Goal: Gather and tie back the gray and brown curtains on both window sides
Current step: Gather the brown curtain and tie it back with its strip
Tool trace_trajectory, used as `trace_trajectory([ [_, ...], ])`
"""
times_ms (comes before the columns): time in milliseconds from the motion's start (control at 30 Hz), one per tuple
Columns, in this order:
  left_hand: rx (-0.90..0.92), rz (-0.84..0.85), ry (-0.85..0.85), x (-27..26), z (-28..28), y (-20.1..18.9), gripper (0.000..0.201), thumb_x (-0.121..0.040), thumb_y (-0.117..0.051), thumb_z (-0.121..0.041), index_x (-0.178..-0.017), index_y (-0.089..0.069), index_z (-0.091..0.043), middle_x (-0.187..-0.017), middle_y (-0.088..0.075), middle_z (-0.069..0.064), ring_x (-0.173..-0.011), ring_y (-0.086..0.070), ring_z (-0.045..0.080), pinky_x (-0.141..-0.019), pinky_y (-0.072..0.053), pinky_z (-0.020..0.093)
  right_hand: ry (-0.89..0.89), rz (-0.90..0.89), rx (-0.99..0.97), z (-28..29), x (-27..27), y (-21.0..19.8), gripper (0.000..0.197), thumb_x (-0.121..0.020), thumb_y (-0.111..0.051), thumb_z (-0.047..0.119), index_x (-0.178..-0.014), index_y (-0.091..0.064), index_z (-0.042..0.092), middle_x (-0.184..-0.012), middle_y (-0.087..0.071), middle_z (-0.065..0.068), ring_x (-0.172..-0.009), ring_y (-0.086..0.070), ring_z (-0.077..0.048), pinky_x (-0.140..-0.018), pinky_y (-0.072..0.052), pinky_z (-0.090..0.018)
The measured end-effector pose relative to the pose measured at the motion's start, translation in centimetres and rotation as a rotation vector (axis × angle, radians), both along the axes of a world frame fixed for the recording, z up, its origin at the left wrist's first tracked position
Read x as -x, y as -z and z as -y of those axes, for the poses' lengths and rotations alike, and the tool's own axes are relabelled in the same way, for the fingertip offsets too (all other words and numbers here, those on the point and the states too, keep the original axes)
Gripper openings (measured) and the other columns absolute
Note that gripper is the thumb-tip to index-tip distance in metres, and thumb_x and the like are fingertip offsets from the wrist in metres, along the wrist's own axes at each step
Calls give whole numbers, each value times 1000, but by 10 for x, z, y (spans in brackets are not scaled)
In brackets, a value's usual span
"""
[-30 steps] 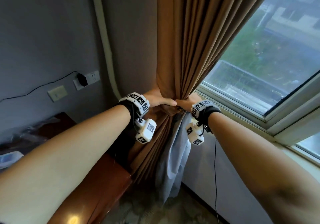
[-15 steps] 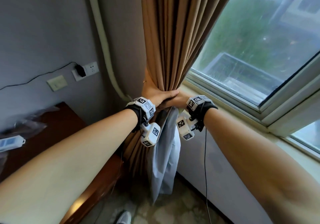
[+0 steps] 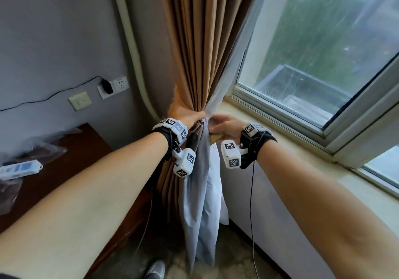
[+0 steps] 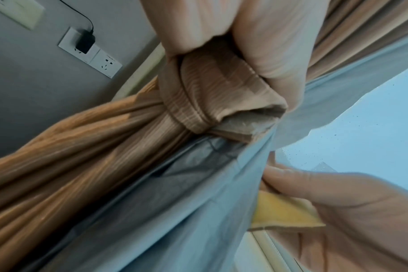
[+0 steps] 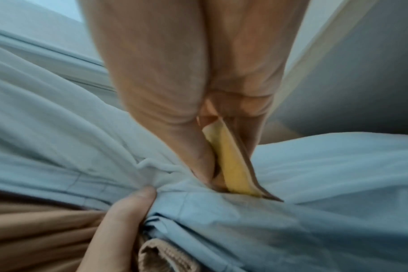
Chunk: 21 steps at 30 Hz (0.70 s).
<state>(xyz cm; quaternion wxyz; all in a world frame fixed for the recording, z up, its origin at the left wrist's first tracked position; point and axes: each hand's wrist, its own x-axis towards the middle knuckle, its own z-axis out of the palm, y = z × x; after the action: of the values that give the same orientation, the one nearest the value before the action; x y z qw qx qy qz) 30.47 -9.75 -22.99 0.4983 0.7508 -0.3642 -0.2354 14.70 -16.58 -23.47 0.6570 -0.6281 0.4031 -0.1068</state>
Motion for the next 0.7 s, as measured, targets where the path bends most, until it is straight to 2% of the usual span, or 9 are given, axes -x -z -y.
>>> trace_trajectory([
  [100, -16, 21, -46, 5, 2, 3, 119, -49, -84, -40, -145, -14, -45, -115, -62, 0, -109, -62, 28, -100, -50, 42, 101, -105, 16, 4, 7, 8, 3, -91, -65, 5, -91, -64, 7, -82, -65, -11, -61, -66, -16, -57, -57, -26],
  [167, -21, 40, -81, 10, 4, 2, 115, -53, -84, -37, -145, -16, -42, -113, -60, 2, -109, -62, 30, -99, -50, 43, 176, -191, 96, 10, 11, 9, 10, -93, -64, 15, -85, -62, 12, -85, -66, -11, -72, -65, -20, -73, -59, -32],
  [233, -31, 44, -113, 14, 7, 0, 110, -56, -82, -35, -145, -19, -39, -114, -59, 6, -109, -61, 33, -99, -50, 43, 250, -286, 294, 11, 17, 0, 12, -96, -57, 18, -85, -60, 13, -84, -66, -10, -71, -63, -22, -68, -57, -32],
  [300, -35, 45, -133, 16, 13, -1, 107, -56, -82, -38, -144, -21, -36, -118, -60, 8, -110, -61, 35, -99, -50, 45, 257, -439, 592, 12, 26, -16, 9, -96, -53, 20, -99, -56, 12, -84, -63, -8, -69, -59, -23, -59, -48, -32],
  [367, -38, 43, -163, 18, 19, -3, 104, -57, -82, -38, -144, -25, -33, -122, -60, 10, -113, -59, 36, -99, -48, 45, 220, -530, 815, 9, 35, -28, 25, -94, -53, 20, -116, -48, 10, -92, -59, -8, -78, -56, -27, -68, -40, -31],
  [467, -47, 23, -213, 21, 31, -9, 97, -63, -83, -36, -144, -29, -27, -127, -59, 11, -116, -58, 36, -98, -46, 42, 46, -498, 1086, -9, 35, -35, 27, -95, -46, 16, -121, -42, 9, -90, -63, -12, -72, -58, -31, -65, -44, -35],
  [533, -67, 1, -214, 21, 38, -13, 94, -63, -82, -36, -141, -31, -25, -124, -60, 13, -113, -60, 36, -95, -46, 41, -54, -442, 1243, -21, 30, -33, 28, -96, -35, 20, -120, -47, 12, -80, -65, -11, -61, -58, -33, -57, -48, -37],
  [600, -72, -14, -206, 21, 44, -14, 88, -63, -82, -32, -136, -34, -24, -119, -62, 14, -109, -62, 36, -93, -49, 41, -93, -443, 1329, -23, 24, -30, 33, -95, -31, 25, -112, -58, 14, -70, -64, -12, -57, -58, -35, -53, -49, -38],
  [700, -82, -2, -178, 19, 49, -13, 87, -64, -81, -31, -136, -33, -22, -118, -62, 14, -106, -63, 35, -93, -49, 41, -133, -593, 1273, -16, 14, -22, 21, -95, -45, 15, -100, -66, 15, -81, -70, -9, -74, -63, -31, -63, -49, -35],
])
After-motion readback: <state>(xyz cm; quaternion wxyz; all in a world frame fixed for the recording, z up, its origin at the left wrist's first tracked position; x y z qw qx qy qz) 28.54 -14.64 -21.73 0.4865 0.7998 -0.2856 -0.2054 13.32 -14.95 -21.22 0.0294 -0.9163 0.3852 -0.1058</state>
